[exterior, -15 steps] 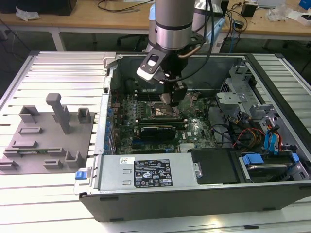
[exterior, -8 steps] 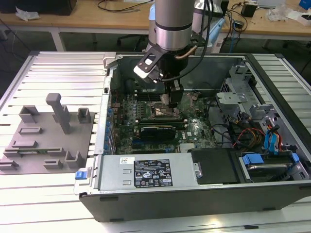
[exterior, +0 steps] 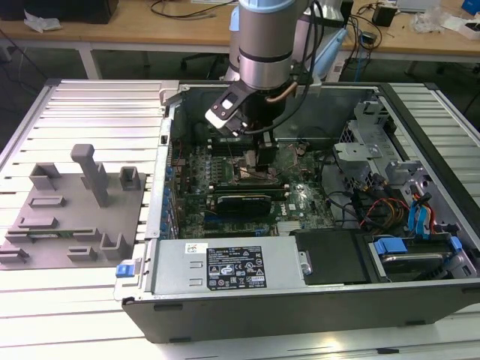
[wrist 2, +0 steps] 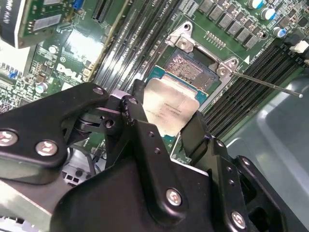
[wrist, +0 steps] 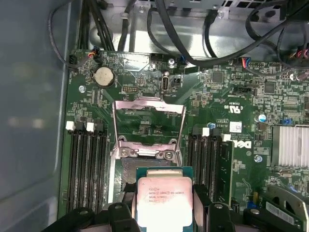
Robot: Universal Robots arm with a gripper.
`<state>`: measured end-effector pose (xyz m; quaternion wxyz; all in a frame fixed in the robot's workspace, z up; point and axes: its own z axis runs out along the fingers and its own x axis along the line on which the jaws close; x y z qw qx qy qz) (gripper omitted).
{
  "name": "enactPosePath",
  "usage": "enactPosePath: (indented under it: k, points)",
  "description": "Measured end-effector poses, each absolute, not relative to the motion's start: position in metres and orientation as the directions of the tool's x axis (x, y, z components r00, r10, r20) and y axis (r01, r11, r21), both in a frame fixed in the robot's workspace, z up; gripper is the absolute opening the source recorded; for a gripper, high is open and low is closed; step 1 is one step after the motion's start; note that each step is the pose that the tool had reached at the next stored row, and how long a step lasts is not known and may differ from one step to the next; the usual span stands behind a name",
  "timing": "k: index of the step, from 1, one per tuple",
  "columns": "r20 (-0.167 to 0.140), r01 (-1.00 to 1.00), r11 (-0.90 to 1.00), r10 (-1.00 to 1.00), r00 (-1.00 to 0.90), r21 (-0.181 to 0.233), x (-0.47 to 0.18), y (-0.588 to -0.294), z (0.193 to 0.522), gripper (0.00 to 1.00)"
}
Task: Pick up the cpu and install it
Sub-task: 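Place the cpu into insertion slot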
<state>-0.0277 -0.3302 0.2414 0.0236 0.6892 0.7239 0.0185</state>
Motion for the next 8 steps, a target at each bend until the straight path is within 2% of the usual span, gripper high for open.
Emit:
enactPosePath:
  k: [8]
  points:
    - [-0.01,0.998,0.035,0.999,-0.035,0.058,-0.0277,-0.3234,0.2337,0.55]
